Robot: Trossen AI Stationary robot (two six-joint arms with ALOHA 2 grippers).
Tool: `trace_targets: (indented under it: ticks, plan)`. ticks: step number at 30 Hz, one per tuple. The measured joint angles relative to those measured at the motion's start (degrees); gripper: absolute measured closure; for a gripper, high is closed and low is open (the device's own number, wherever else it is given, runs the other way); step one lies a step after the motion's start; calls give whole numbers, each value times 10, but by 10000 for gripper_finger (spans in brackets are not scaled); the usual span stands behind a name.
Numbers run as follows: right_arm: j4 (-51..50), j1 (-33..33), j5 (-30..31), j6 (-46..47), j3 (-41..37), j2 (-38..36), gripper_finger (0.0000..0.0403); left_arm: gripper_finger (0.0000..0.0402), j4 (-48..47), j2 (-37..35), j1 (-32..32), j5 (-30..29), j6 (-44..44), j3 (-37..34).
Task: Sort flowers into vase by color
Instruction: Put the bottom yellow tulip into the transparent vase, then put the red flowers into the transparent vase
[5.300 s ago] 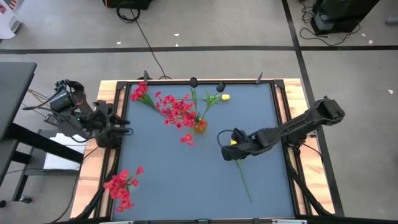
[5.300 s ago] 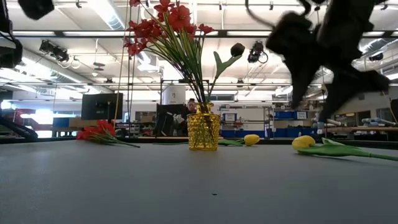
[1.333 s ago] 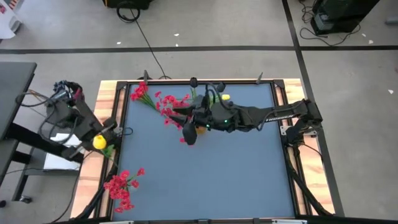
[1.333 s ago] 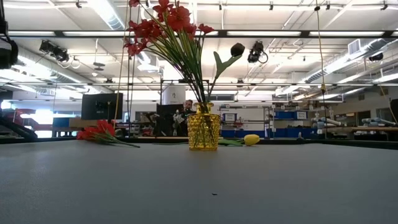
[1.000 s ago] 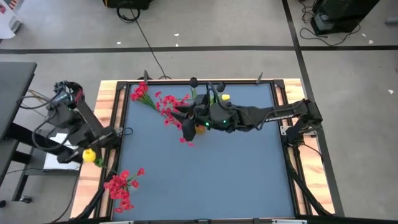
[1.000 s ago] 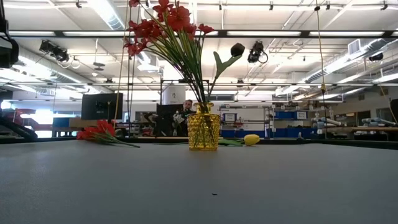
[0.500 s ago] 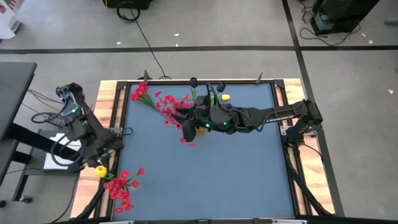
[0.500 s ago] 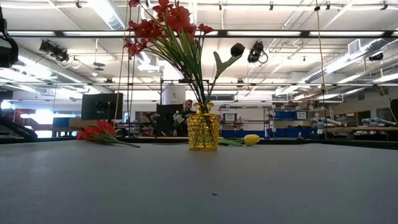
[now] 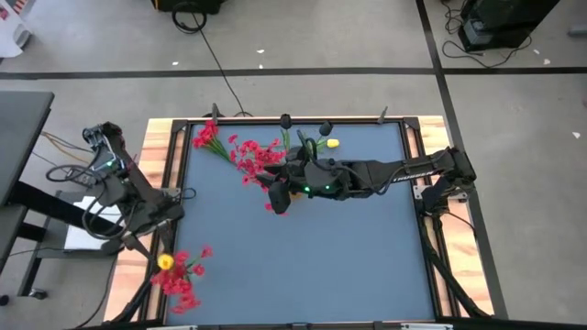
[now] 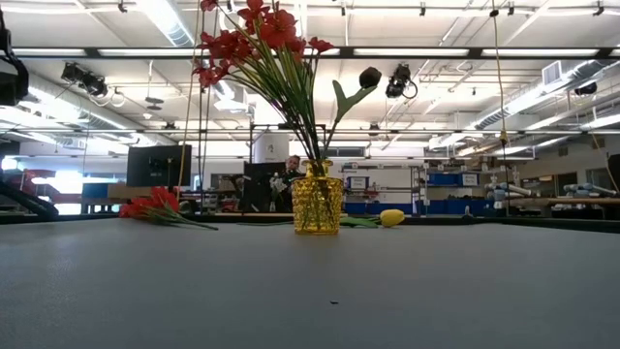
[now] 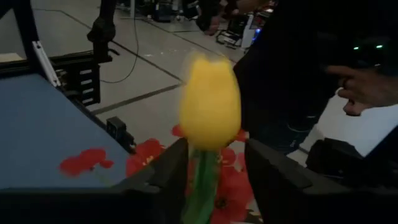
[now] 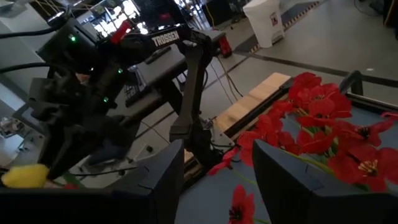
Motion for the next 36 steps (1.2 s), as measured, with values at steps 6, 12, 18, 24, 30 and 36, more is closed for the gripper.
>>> trace_targets:
  ticks: [6, 12, 18, 24, 30, 36]
  plan:
    - [-1, 0, -4, -2, 0, 0, 206, 204, -15, 1, 0, 9, 0, 17]
    - [-14, 0, -4, -4, 0, 0, 206, 203, -75, -1, 0, -65, 22, 105]
    - [-63, 2, 16, 69, 0, 0, 206, 204, -208, -1, 0, -349, -33, 202]
    - [-259, 8, 74, 201, 0, -22, 206, 214, -350, -1, 1, -573, -264, 226]
    - [-490, 8, 56, 243, 0, -68, 207, 225, -463, 10, 19, -629, -491, 189]
    - [-709, -4, 57, 255, 0, -111, 207, 226, -473, 20, 70, -630, -657, 109]
